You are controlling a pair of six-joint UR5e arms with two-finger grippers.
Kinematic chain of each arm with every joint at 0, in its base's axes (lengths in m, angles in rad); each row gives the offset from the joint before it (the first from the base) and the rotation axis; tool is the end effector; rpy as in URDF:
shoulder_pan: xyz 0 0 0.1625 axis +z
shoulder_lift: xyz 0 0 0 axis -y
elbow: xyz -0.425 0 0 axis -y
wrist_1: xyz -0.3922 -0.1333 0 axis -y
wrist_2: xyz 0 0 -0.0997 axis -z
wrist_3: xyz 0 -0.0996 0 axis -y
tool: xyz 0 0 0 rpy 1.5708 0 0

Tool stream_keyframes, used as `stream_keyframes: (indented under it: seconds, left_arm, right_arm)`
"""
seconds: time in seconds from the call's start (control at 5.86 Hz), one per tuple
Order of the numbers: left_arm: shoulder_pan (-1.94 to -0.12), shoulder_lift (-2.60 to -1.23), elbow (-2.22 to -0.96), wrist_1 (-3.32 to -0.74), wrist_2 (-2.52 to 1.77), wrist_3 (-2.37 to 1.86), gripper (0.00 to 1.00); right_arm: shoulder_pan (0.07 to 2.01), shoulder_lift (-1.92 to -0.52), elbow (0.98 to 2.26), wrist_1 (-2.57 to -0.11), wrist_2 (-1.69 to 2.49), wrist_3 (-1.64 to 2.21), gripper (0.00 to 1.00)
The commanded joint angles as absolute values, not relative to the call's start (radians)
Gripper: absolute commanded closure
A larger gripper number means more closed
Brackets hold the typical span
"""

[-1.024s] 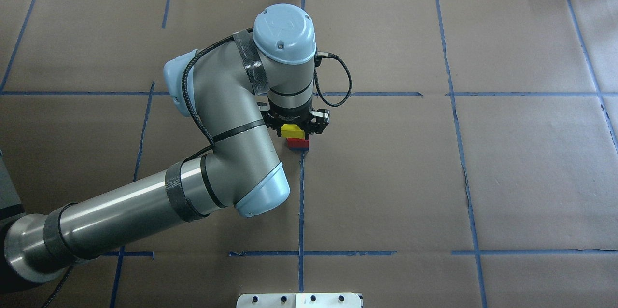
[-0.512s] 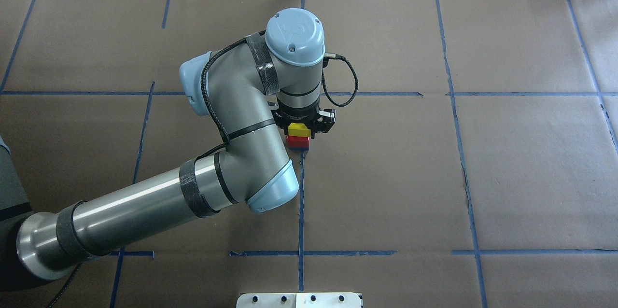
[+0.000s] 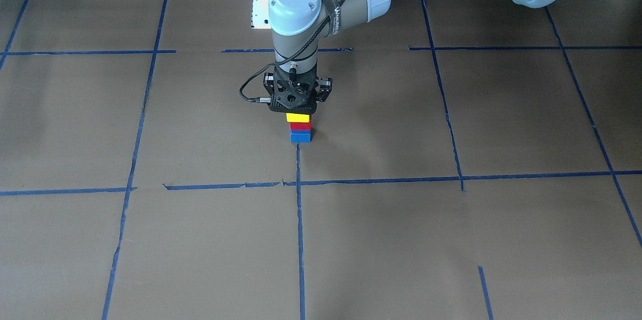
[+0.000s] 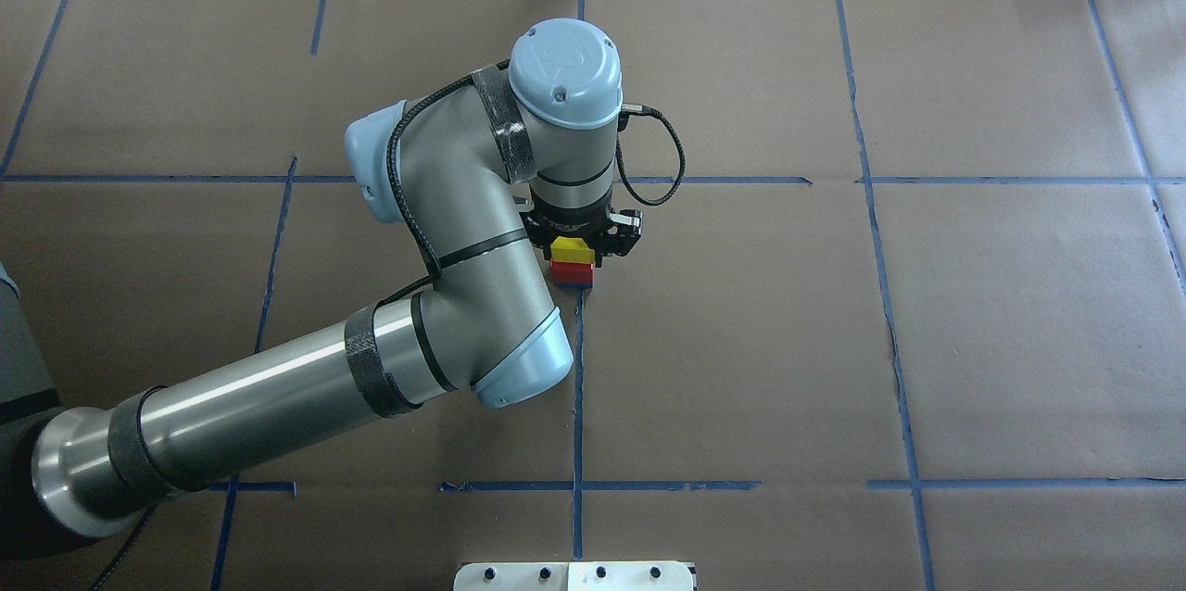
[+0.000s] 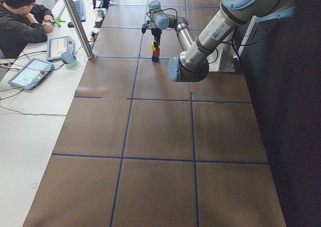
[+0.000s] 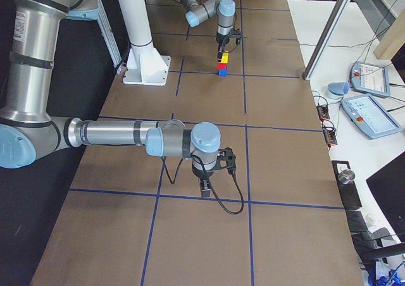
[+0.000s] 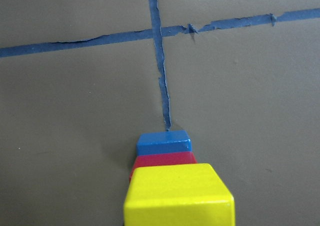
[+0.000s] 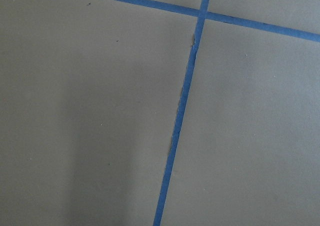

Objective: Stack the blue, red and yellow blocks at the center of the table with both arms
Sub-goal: 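Lower the yellow block onto the red block and open the left gripper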

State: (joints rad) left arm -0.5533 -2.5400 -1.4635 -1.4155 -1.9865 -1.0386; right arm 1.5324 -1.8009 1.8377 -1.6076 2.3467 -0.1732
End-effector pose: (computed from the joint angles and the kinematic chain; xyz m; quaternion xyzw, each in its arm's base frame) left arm 0.5813 -0.4684 0.1099 0.0091 0.3899 0.0617 0.9187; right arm 0.0483 -0.3968 0.6330 0.0255 -0.3774 -0.0978 0.9205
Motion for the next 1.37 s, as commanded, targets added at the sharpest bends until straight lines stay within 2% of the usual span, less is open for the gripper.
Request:
stream_keyframes:
  seconds: [0.0,0.17,0.51,0.68,0.85,1.2]
  left_arm:
    - [-0.554,-2.539,-1.463,-1.414,-1.987,-1.040,0.93]
    - [-0.554,-2.539,-1.463,-1.414,-1.987,-1.040,0.84]
    - [-0.554,-2.539,-1.466,-1.416,-1.987,-1.039,0.10]
    - [-0.555,-2.539,-1.474,-1.414,-1.987,-1.040,0.00]
    - [-0.563,-2.539,-1.482,-1.414,-1.985,-1.035,0.00]
    - [-0.629,-2.502,-1.602,-1.382,-1.997,-1.023,0.00]
  right_arm:
    - [1.532,-1.801,1.838,-1.608,2.347,-0.173,0.00]
    - [1.532,-1.801,1.838,-1.608,2.347,-0.173,0.00]
    - [1.532,-1.801,1.838,-1.608,2.347,-0.173,0.00]
    - [1.532,-1.801,1.838,-1.608,2.347,-0.173,0.00]
    - [1.532,-1.801,1.838,-1.608,2.347,-0.173,0.00]
    - [1.532,-1.801,1.838,-1.608,2.345,-0.172,0.00]
